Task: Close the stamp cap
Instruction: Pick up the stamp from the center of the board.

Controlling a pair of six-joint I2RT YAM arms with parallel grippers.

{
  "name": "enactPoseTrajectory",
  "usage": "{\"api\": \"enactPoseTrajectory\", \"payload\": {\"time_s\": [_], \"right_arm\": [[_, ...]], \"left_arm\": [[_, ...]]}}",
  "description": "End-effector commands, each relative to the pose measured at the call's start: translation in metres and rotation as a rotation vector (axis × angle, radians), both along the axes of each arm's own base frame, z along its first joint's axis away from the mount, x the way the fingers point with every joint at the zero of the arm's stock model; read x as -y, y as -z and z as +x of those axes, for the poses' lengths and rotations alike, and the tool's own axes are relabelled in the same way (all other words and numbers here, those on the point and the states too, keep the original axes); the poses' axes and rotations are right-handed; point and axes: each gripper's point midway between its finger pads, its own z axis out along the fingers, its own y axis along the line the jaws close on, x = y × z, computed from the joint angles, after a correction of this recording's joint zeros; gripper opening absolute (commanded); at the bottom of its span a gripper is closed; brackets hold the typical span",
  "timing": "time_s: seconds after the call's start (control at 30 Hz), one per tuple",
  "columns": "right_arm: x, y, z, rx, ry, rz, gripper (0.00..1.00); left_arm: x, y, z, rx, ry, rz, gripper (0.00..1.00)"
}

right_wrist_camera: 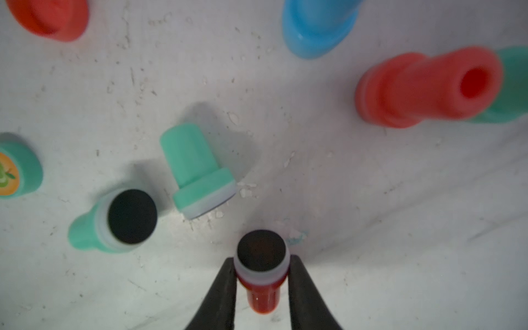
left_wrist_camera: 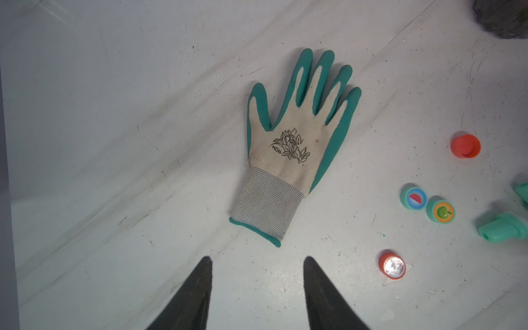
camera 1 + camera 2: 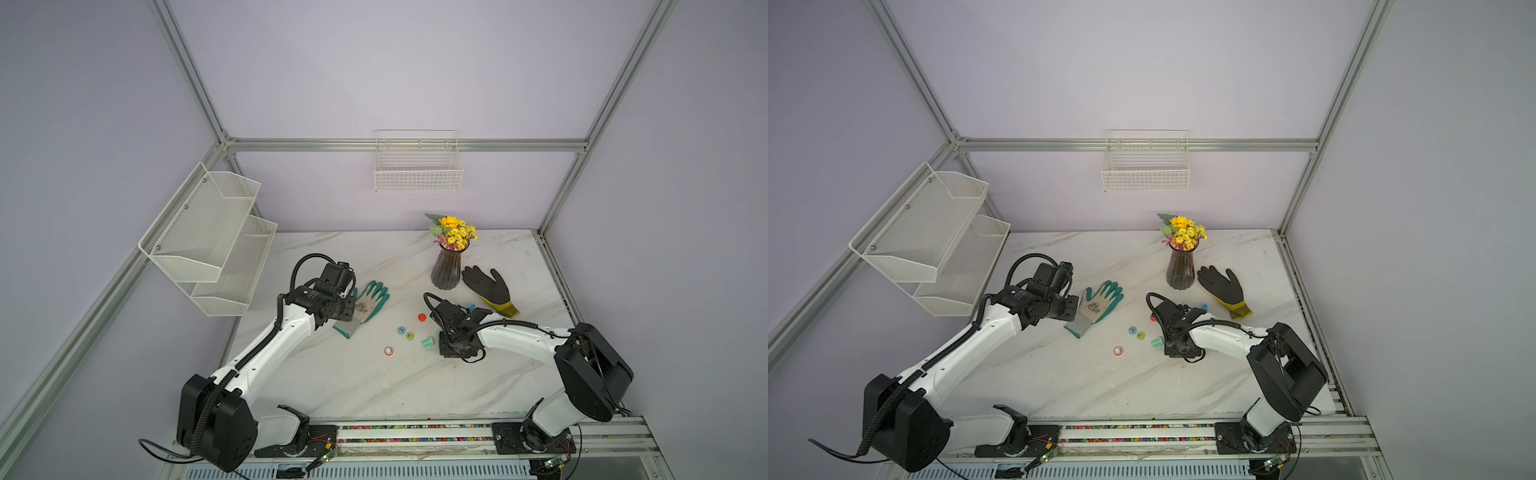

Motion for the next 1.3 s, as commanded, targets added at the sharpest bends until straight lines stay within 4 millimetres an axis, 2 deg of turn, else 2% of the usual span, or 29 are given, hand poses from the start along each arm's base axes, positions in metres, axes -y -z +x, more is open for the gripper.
{"api": "enactPoseTrajectory", "payload": {"time_s": [0.0,0.23,0.4,0.9,1.0,1.07,1.17,1.27], "right_arm": [[0.001,0.007,-0.004,-0.006,0.017,0.002,0.3],[-0.001,0.012,-0.011,-0.046,-0.013,0.011,0.38],[0.002,0.013,-0.016,-0.052,-0.019,0.008,0.38],[0.001,0.009,-0.016,-0.043,-0.055,0.006,0.19],[-0.003,-0.004,-0.012,-0.005,-0.082,0.026,0.18],[-0.009,-0.018,-0.007,0.034,-0.124,0.056,0.18],[-0.029,-0.044,-0.001,0.111,-0.275,0.138,0.17],[-0.047,-0.066,0.004,0.217,-0.43,0.218,0.1]], "left_arm": [[-0.002,-0.005,0.002,0.022,0.004,-0.004,0.52],[-0.002,-0.004,0.003,0.02,0.005,-0.003,0.52],[-0.002,-0.004,0.003,0.018,0.005,-0.002,0.52],[0.0,-0.002,0.003,0.011,0.006,-0.008,0.52],[0.004,-0.004,0.003,0.017,0.014,-0.036,0.51],[0.015,-0.009,0.002,0.024,0.027,-0.106,0.52],[0.042,-0.025,-0.002,0.031,0.074,-0.263,0.52],[0.072,-0.049,-0.01,0.026,0.115,-0.424,0.53]]}}
